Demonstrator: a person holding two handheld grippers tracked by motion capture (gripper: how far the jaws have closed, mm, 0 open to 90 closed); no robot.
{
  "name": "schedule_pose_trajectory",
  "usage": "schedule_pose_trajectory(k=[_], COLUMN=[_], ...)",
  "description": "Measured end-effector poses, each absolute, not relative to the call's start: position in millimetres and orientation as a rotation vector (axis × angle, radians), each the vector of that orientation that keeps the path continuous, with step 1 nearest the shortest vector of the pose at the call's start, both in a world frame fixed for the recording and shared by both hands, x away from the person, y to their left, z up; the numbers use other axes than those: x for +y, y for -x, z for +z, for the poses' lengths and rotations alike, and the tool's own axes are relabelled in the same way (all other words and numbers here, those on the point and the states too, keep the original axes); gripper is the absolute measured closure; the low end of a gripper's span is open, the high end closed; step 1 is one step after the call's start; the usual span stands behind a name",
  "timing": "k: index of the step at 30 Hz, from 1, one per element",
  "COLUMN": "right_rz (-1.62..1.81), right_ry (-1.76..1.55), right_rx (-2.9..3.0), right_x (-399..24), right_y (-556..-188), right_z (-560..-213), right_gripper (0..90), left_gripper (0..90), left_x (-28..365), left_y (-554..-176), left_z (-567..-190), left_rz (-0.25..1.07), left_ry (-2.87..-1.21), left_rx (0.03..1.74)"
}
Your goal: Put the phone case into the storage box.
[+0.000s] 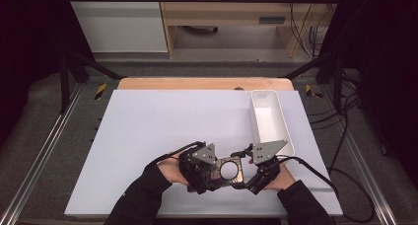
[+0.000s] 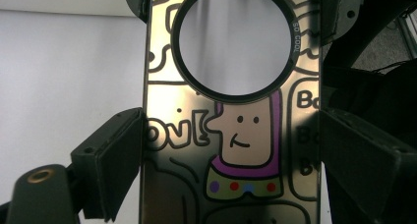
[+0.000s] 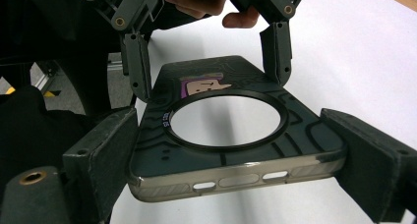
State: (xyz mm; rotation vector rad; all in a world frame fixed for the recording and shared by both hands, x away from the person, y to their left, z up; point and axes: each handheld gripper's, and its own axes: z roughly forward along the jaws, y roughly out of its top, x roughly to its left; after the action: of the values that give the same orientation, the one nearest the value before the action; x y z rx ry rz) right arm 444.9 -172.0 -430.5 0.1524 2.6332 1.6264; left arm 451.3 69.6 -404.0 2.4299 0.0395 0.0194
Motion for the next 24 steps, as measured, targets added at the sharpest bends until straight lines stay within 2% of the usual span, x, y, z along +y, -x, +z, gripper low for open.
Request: schedule_pose_trajectory(k=[24], right_rz=[1.634], right_ry=[-0.159], right_rx=[2.654], right_x=[-172.3], right_y=[-444.1], right_z=[-429.5], right_gripper=[12.8], left_gripper=[10.1], left_x=[71.7], left_y=[-453.0], left_z=[-407.9], left_rz=[-0.002], left_ry=[-2.413], left_rx=[0.037])
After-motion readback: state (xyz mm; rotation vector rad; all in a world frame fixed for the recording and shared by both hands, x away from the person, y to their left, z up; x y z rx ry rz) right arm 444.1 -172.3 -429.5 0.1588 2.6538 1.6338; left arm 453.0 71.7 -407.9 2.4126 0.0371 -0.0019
